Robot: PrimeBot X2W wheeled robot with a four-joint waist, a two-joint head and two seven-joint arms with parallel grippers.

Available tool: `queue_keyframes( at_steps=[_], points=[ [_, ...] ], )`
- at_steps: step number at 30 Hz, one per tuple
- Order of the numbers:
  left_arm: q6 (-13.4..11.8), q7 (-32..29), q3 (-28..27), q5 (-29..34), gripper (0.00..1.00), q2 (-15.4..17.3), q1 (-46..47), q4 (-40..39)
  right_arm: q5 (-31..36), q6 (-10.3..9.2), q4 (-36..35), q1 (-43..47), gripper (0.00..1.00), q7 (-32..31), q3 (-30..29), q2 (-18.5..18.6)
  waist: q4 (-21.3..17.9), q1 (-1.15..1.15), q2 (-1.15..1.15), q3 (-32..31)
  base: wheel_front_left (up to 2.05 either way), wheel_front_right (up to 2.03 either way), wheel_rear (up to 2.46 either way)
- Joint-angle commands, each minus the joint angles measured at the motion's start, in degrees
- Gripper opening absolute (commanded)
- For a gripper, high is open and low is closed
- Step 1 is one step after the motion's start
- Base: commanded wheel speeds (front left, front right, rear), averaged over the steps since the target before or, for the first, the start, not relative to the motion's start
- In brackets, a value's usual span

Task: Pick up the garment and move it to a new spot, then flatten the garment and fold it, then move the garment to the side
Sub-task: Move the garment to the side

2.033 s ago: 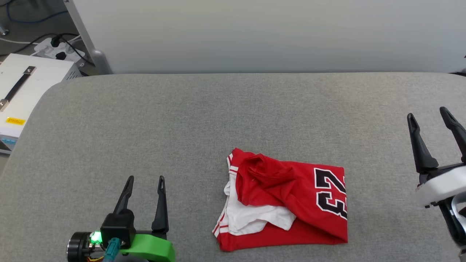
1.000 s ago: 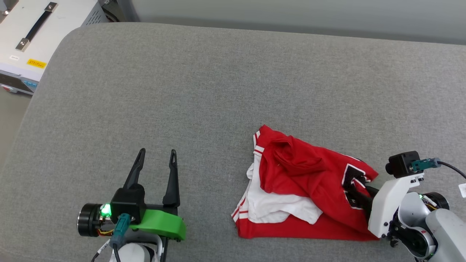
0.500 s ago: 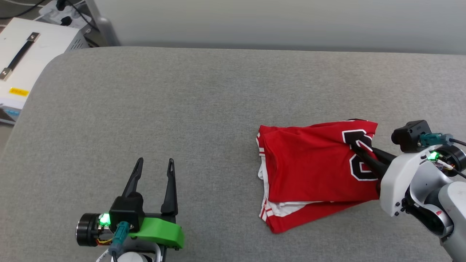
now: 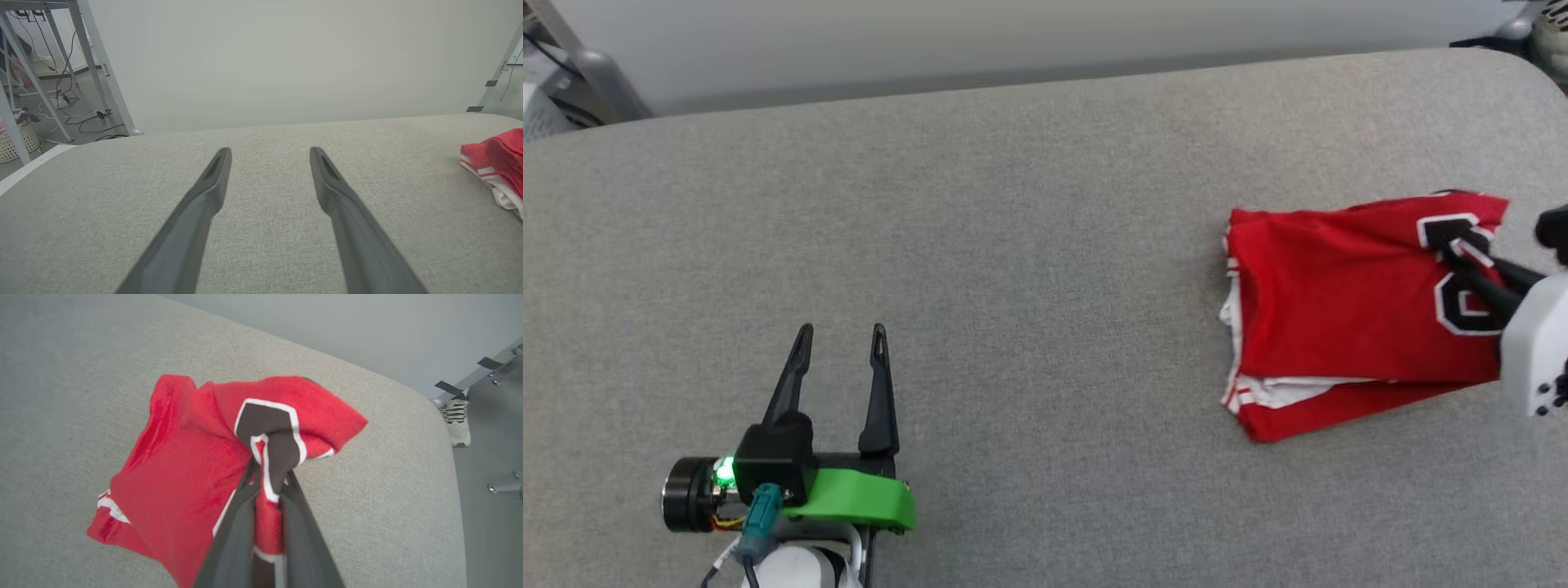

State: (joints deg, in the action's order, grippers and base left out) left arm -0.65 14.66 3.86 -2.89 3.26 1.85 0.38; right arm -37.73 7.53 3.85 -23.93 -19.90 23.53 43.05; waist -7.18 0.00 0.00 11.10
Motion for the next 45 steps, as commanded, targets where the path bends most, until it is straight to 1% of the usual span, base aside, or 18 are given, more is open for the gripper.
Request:
queue_keyframes(
  at_steps=[1,4,9,15,22,26,27,28,29,34,37,41,45],
  points=[
    [0.3,0.3,-0.3,0.7,1.00,0.4,1.6,-0.6,-0.1,-0.04,1.2,-1.9,0.00,0.1,-1.3,1.1,-3.6,0.00,0.00,5.2,0.00,0.00,0.00],
    [0.5,0.3,-0.5,1.1,1.00,0.9,3.2,-1.4,1.0,-0.04,4.3,-3.8,0.00,0.3,-2.7,3.6,-4.2,0.00,0.00,8.1,0.00,0.00,0.00],
    [1.1,0.3,-0.7,1.5,1.00,1.7,6.0,-3.0,2.7,-0.04,12.1,-7.4,0.00,0.7,-4.6,7.0,-3.9,0.00,0.00,12.6,0.00,0.00,0.00],
    [1.3,0.3,-0.9,2.0,1.00,2.3,8.2,-4.8,5.2,-0.04,22.5,-12.8,0.00,2.7,-6.9,9.1,-2.9,0.00,0.00,16.4,0.00,0.00,0.00],
    [1.2,0.3,-0.9,2.3,1.00,2.8,9.3,-6.4,8.8,-0.04,32.4,-19.7,0.00,5.2,-9.1,9.0,-1.9,0.00,0.00,19.1,0.00,0.00,0.00],
    [0.9,0.3,-0.9,2.3,1.00,2.9,9.4,-6.6,10.8,-0.04,36.5,-22.9,0.00,7.3,-9.4,7.6,-1.7,0.00,0.00,19.5,0.00,0.00,0.00],
    [0.8,0.3,-0.9,2.3,1.00,2.9,9.4,-6.6,11.2,-0.04,37.4,-23.4,0.05,7.9,-9.6,7.2,-1.7,0.00,0.00,19.4,0.00,0.00,0.00],
    [0.8,0.3,-0.9,2.3,1.00,2.9,9.3,-6.5,11.8,-0.04,38.5,-23.9,0.43,8.4,-9.7,6.6,-1.7,0.00,0.00,19.2,0.00,0.00,0.00],
    [0.7,0.3,-0.8,2.3,1.00,2.8,9.3,-6.3,12.1,-0.04,39.4,-24.2,1.00,8.6,-9.8,6.1,-1.7,0.00,0.00,18.8,0.00,0.00,0.00],
    [0.3,0.3,-0.8,1.8,1.00,2.5,8.6,-5.4,15.2,-0.04,42.9,-25.3,1.00,12.8,-10.8,5.2,-1.5,0.00,0.00,16.1,0.00,0.00,0.00],
    [0.2,0.3,-0.9,1.5,1.00,2.3,7.8,-4.9,15.4,-0.04,43.4,-25.7,1.00,16.3,-12.2,3.9,-1.2,0.00,0.00,13.8,0.00,0.00,0.00],
    [0.0,0.3,-0.7,1.1,1.00,1.9,6.4,-4.1,16.5,-0.04,41.7,-25.5,1.00,23.0,-13.1,3.3,-0.4,0.00,0.00,10.6,0.00,0.00,0.00],
    [-0.4,0.3,-1.1,0.5,1.00,1.5,4.8,-3.3,18.3,-0.04,38.6,-24.8,1.00,30.4,-15.5,1.6,0.7,0.00,0.00,7.6,0.00,0.00,0.00]
  ],
)
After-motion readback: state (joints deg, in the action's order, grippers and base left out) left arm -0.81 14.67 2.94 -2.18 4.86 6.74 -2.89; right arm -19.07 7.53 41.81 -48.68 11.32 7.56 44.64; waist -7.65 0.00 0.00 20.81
